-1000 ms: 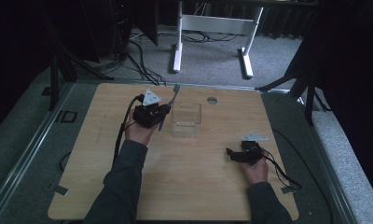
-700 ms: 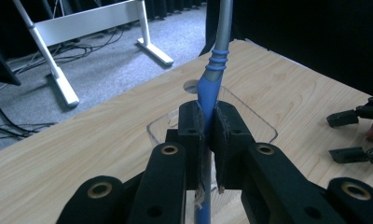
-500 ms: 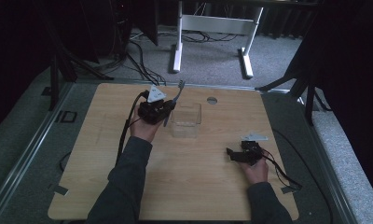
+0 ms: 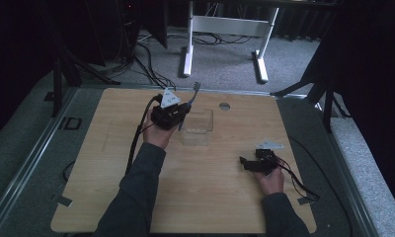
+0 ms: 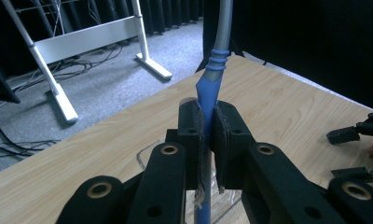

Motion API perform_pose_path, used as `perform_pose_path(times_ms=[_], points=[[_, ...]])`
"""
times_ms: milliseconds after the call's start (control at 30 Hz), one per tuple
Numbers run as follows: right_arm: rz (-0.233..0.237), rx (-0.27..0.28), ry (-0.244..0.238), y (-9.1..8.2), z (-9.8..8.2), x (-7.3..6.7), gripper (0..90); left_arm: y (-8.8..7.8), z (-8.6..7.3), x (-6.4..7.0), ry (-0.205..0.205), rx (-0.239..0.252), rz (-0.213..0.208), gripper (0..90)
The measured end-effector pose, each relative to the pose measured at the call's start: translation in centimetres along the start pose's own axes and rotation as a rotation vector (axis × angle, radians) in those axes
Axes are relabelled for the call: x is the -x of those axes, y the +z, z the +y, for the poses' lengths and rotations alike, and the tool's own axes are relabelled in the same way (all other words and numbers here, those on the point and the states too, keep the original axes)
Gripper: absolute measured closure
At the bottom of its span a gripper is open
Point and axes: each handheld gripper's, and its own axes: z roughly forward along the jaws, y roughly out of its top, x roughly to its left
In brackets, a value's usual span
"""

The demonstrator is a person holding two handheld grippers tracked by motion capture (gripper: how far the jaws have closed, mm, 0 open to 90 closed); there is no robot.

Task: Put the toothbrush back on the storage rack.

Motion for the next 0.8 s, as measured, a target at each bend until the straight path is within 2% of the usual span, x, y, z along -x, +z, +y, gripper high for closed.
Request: perform_pose_path(times_ms=[167,400,667,800], points=[[0.0,0.0,0.0,0.0,0.0,0.0,19.3,0.4,0.1,0.1,-0.001,0.008,-0.001,82.1],[0.001,0.0,-0.003,0.0,0.0,0.0,19.3,1.0,0.3,0.1,0.024,0.014,0.003,82.1],[0.002,0.0,-0.004,0.0,0.0,0.0,19.3,1.6,0.1,0.0,0.023,0.005,0.007,82.1],[0.002,0.0,-0.005,0.0,0.0,0.0,19.3,1.8,0.1,0.0,0.013,0.015,0.014,82.1]])
